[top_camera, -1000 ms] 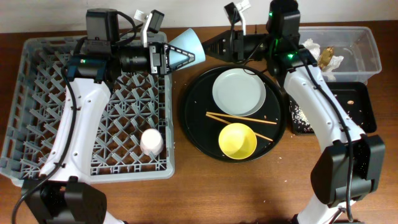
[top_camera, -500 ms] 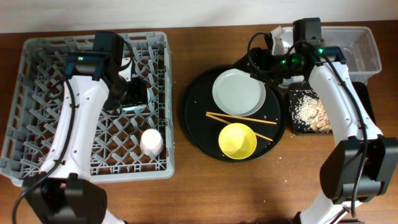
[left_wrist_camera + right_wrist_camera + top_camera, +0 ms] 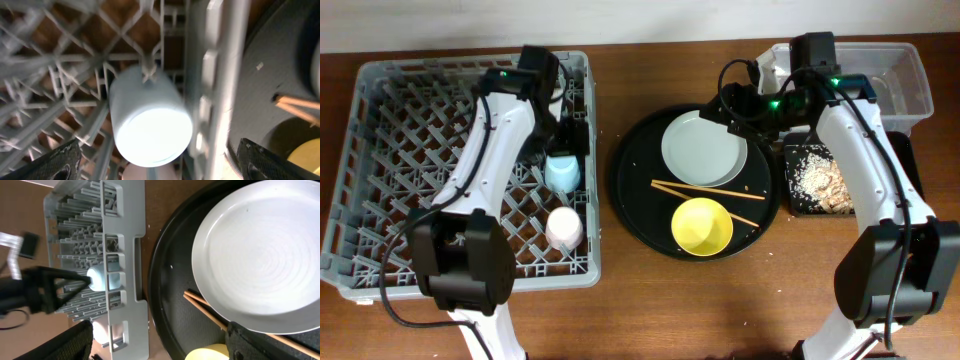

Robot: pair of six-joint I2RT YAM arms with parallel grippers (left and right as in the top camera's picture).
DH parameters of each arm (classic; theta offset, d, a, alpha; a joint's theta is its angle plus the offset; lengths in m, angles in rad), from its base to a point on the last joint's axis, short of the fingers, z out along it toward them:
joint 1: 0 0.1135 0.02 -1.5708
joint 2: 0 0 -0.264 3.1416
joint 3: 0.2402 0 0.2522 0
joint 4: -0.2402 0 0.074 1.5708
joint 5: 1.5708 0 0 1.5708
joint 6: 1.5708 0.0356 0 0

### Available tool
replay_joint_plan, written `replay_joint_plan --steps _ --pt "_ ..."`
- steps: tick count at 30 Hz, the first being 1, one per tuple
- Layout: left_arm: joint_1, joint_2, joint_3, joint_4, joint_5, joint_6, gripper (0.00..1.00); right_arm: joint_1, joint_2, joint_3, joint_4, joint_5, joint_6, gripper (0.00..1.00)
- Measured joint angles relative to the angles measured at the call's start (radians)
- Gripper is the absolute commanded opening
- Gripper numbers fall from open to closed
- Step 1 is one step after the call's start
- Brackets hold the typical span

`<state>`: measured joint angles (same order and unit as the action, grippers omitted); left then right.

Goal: Sort waste into correct bins and load items into the dishwasher rack
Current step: 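Place the blue cup upside down in the rack with left gripper, then grasp the yellow bowl rim with left gripper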

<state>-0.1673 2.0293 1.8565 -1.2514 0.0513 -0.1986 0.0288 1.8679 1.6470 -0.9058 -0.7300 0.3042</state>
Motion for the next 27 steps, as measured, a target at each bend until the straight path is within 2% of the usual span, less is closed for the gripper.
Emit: replay_joint_plan --steps 3,5,7,8,10,12,14,16,19,21,22,23,27 --pt "-0.012 0.008 0.195 -0.072 0.003 0.004 0.99 0.0 0.0 0.0 -0.017 0.001 -0.022 0.84" --pt "-0.058 0.007 0.278 -0.084 0.029 0.019 0.99 0.0 -0.013 0.007 -0.088 0.059 -0.043 0.84" --pt "-0.086 0.007 0.28 -0.089 0.046 0.02 0.99 0.001 -0.067 0.014 -0.175 0.2 -0.047 0.84" --pt "-0.109 0.007 0.281 -0.091 0.051 0.02 0.99 0.001 -0.147 0.024 -0.216 0.325 -0.05 0.84" --pt "-0.166 0.007 0.281 -0.063 0.053 0.023 0.99 0.001 -0.199 0.041 -0.294 0.448 -0.042 0.79" --pt "-0.216 0.007 0.281 -0.016 0.053 0.023 0.99 0.001 -0.146 0.04 -0.303 0.513 -0.007 0.77" --pt "-0.245 0.008 0.281 0.005 0.056 0.021 0.98 0.001 -0.098 0.04 -0.306 0.53 0.01 0.69" --pt "-0.262 0.008 0.281 -0.018 0.062 0.015 0.98 0.001 -0.058 0.04 -0.306 0.535 0.018 0.71" --pt "-0.333 0.01 0.224 -0.108 0.073 -0.035 0.98 0.001 -0.058 0.04 -0.288 0.541 0.022 0.79" --pt "-0.413 0.02 0.142 -0.1 0.08 -0.065 0.89 0.001 -0.058 0.04 -0.278 0.545 0.026 0.8" --pt "-0.437 0.021 0.09 -0.079 0.08 -0.083 0.73 0.001 -0.058 0.039 -0.269 0.546 0.026 0.82" --pt "-0.485 0.025 -0.008 -0.034 0.08 -0.112 0.61 0.001 -0.058 0.039 -0.263 0.546 0.026 0.84" --pt "-0.532 0.028 -0.202 0.163 0.1 -0.161 0.61 0.001 -0.058 0.039 -0.242 0.547 0.028 0.86"
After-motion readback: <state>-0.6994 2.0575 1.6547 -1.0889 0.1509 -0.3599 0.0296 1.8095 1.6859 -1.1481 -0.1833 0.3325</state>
